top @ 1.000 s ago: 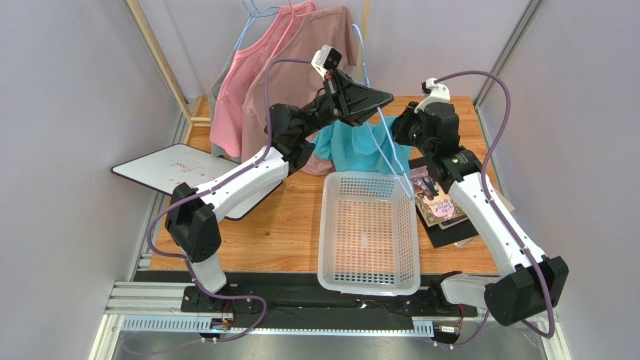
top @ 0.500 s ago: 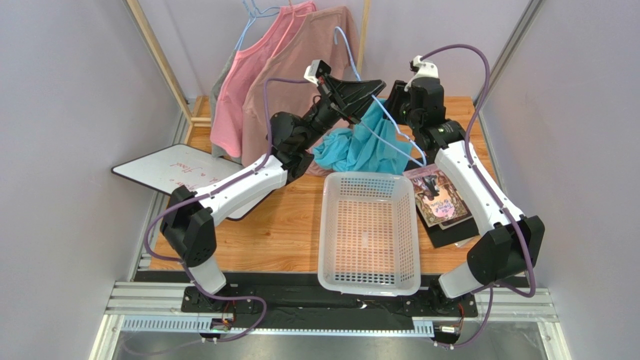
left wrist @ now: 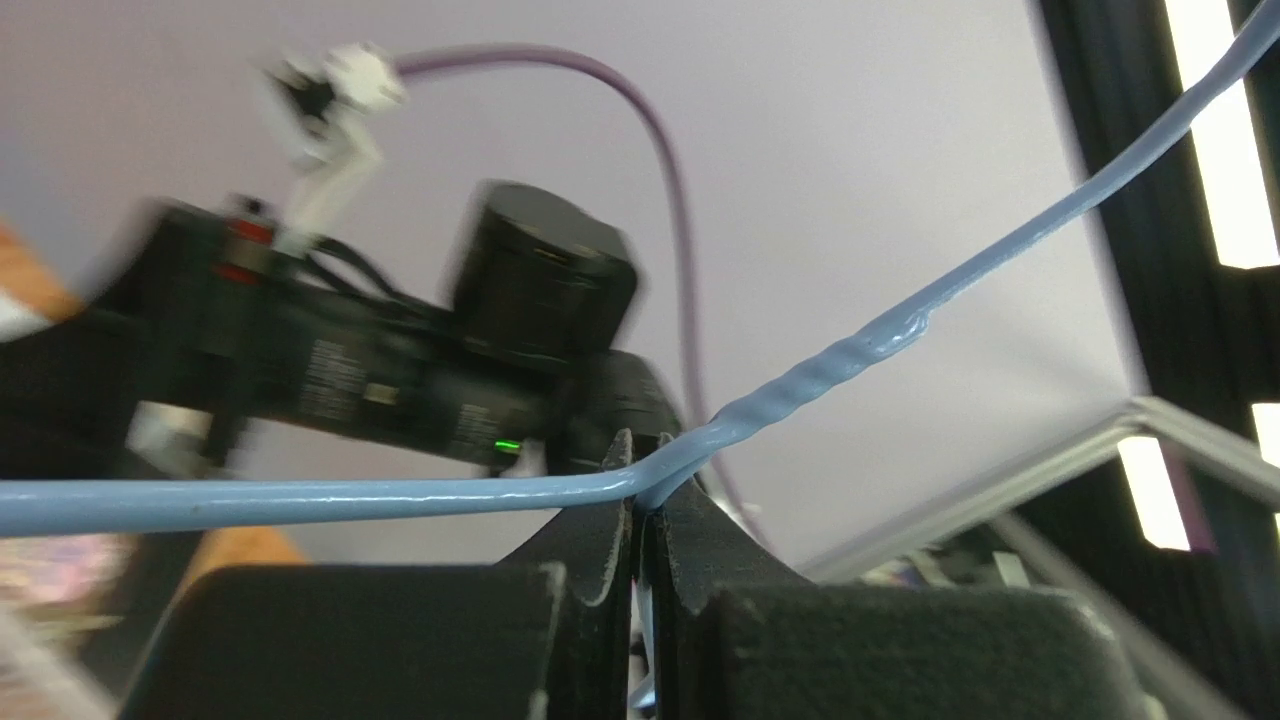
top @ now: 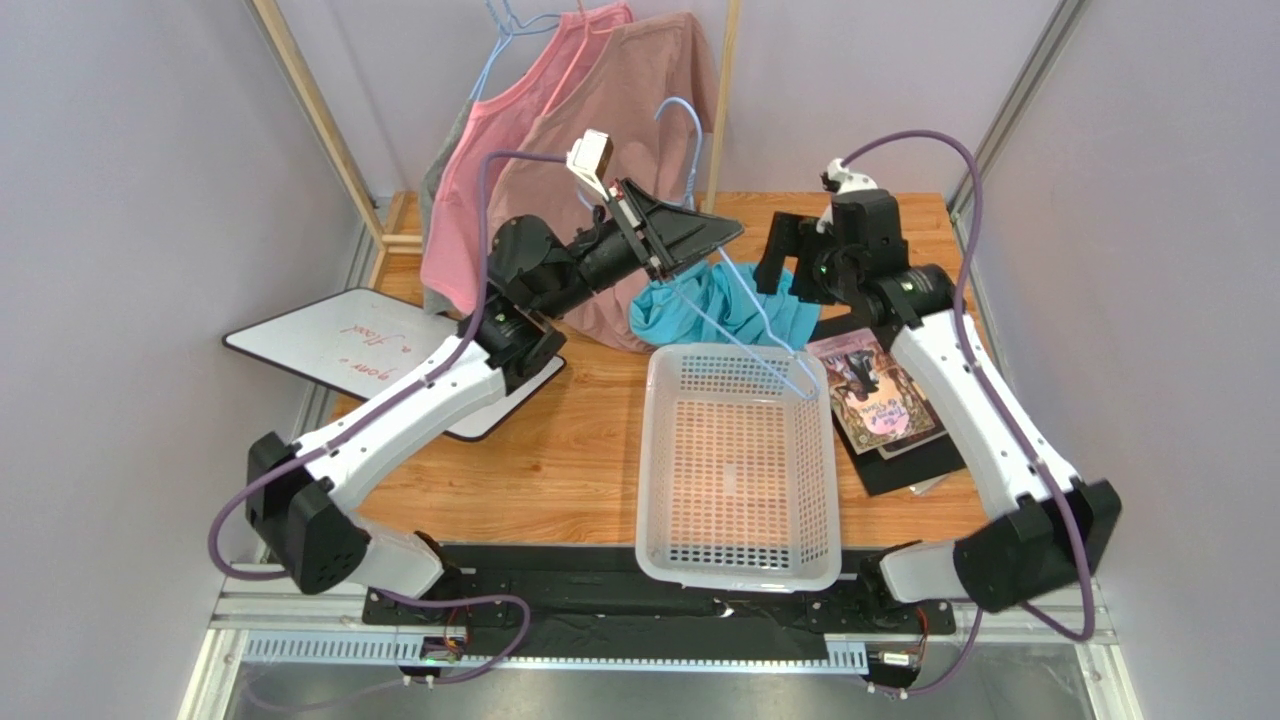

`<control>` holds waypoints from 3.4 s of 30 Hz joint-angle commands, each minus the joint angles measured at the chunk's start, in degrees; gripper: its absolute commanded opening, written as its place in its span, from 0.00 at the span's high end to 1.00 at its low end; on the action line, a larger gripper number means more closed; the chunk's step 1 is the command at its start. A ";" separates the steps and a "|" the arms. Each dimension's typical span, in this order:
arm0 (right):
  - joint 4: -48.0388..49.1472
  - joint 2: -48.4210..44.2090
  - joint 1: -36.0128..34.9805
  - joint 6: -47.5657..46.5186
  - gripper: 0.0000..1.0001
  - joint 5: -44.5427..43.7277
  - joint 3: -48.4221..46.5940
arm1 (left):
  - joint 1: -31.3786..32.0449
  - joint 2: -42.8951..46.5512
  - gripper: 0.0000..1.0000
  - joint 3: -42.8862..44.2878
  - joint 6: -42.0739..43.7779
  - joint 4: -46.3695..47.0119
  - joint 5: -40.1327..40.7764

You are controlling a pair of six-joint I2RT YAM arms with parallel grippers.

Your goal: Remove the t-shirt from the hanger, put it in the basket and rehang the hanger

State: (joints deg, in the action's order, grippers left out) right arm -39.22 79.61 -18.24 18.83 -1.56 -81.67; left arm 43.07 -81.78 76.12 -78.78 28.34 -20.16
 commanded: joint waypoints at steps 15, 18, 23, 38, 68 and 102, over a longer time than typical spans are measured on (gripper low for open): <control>1.06 -30.66 -21.39 -2.83 0.09 27.12 16.01 | -1.23 15.76 1.00 3.26 39.33 -38.55 10.68; 4.40 -32.85 -27.10 -3.45 0.09 25.14 17.94 | -1.32 17.00 1.00 1.32 36.95 -37.39 7.96; 8.54 -34.17 -29.48 -3.80 0.13 23.28 20.23 | -1.23 18.85 1.00 -1.84 31.16 -31.60 2.77; 19.27 -38.39 -31.95 -1.08 0.77 14.05 27.00 | -1.32 14.02 1.00 -10.46 13.68 -10.51 -4.53; 23.55 -12.57 -33.35 -10.64 1.00 -40.51 4.94 | 0.26 51.52 0.25 -31.11 40.82 -37.92 4.17; 33.95 10.47 -14.11 3.75 1.00 -9.17 -10.79 | 0.26 62.80 0.27 -34.11 48.46 -46.79 8.48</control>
State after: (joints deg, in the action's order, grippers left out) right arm -8.29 89.80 -34.30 16.91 -19.42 -90.80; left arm 43.13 -17.85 40.77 -31.16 -19.09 -11.07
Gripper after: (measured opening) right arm 0.007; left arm 0.738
